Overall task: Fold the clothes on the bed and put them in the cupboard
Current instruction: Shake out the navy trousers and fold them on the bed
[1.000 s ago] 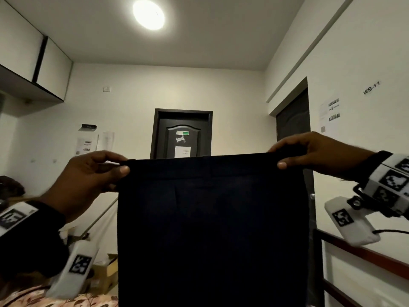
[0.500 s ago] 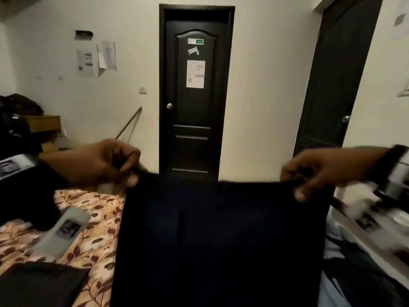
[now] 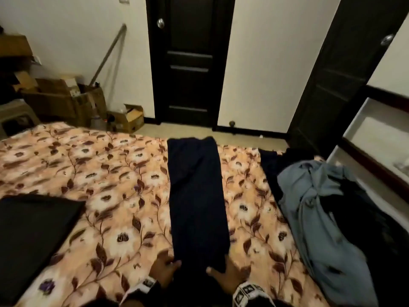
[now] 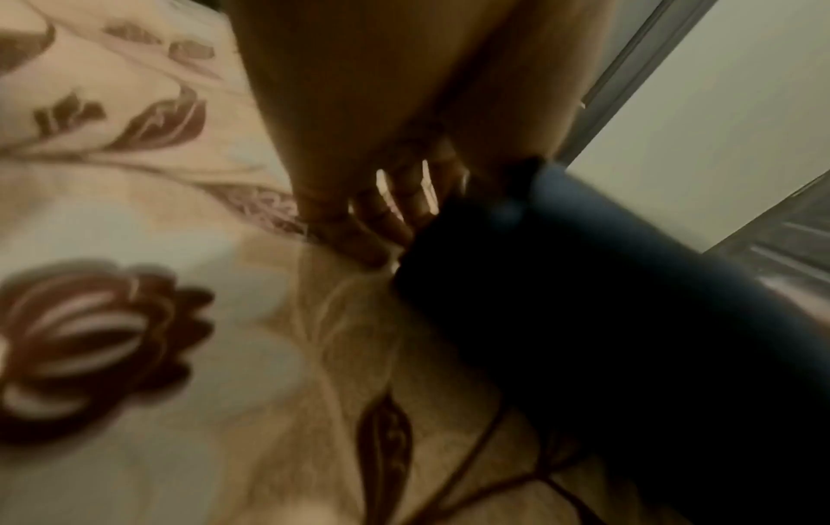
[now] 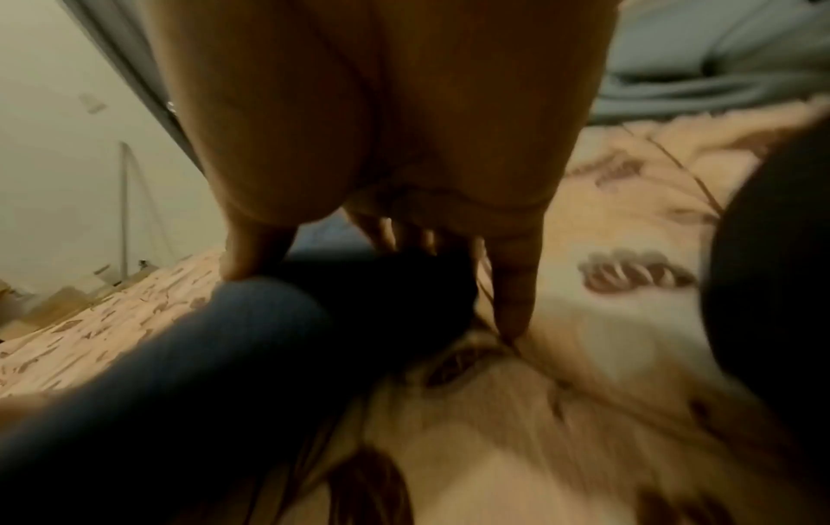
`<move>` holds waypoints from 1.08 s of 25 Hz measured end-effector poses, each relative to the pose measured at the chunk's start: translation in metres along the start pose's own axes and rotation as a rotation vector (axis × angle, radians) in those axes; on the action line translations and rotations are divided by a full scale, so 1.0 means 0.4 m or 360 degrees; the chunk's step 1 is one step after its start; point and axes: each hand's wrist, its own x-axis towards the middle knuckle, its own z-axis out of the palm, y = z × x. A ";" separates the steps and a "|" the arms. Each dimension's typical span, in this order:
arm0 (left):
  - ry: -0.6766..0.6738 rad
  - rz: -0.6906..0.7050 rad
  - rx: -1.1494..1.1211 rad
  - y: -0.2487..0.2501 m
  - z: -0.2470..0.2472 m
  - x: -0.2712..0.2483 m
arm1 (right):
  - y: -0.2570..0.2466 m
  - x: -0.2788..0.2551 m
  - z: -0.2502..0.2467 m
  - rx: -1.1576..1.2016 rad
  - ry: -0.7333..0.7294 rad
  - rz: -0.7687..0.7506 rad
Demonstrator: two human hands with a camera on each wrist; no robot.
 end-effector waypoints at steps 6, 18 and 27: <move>-0.0167 -0.0249 -0.0428 -0.060 0.014 0.017 | 0.015 -0.016 0.013 0.0684 0.0168 0.0135; -0.0301 -0.0210 -0.1077 0.050 -0.035 -0.242 | -0.180 -0.253 -0.100 0.0595 -0.0504 0.0028; -0.0347 -0.0655 -0.0768 -0.004 0.006 -0.329 | -0.110 -0.326 -0.024 0.0646 0.0041 -0.0015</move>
